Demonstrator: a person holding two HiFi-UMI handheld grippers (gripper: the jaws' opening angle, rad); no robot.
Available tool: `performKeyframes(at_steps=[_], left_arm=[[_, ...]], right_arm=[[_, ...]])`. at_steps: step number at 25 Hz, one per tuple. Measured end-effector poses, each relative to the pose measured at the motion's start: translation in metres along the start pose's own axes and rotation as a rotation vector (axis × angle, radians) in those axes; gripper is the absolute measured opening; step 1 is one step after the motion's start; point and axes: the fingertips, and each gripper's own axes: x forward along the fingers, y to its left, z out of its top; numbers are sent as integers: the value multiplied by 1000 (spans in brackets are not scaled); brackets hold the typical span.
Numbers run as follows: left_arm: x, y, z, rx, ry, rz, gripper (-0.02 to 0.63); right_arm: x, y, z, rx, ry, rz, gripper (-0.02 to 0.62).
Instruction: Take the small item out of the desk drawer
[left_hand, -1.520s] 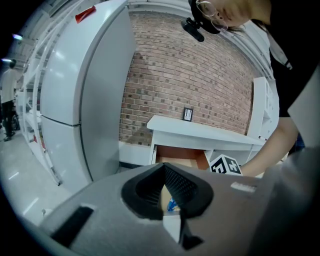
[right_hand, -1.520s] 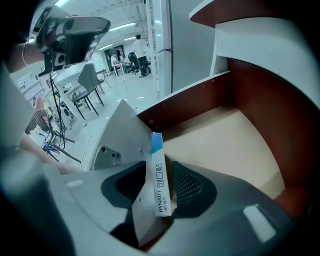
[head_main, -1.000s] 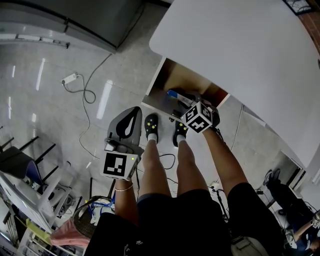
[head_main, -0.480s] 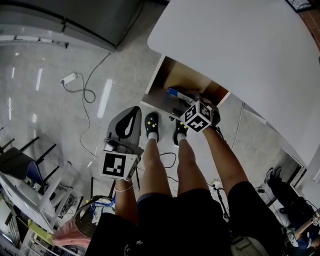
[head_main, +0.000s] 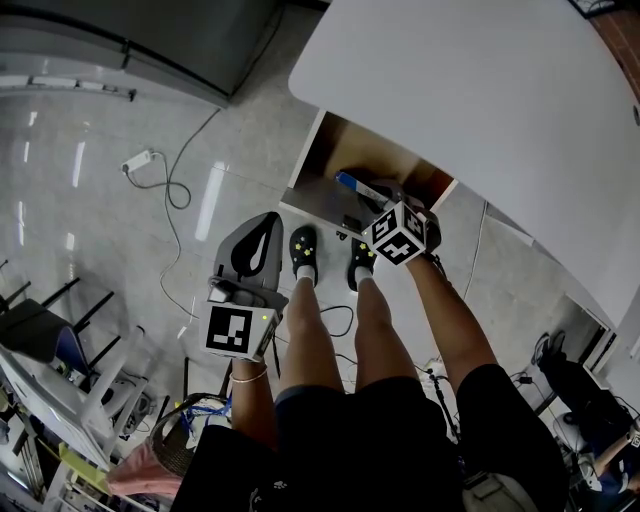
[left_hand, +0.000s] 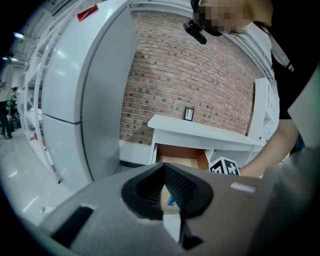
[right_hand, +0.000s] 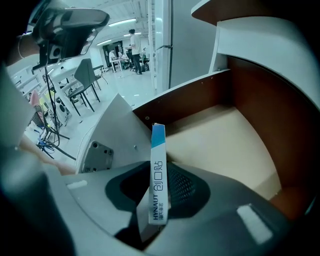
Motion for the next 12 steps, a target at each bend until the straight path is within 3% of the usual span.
performKeyframes(at_steps=[12], left_arm=[[-3,-9,11,9,-23,-5,-3]], right_arm=[[-26,-6,14,45,-58,-38,104]])
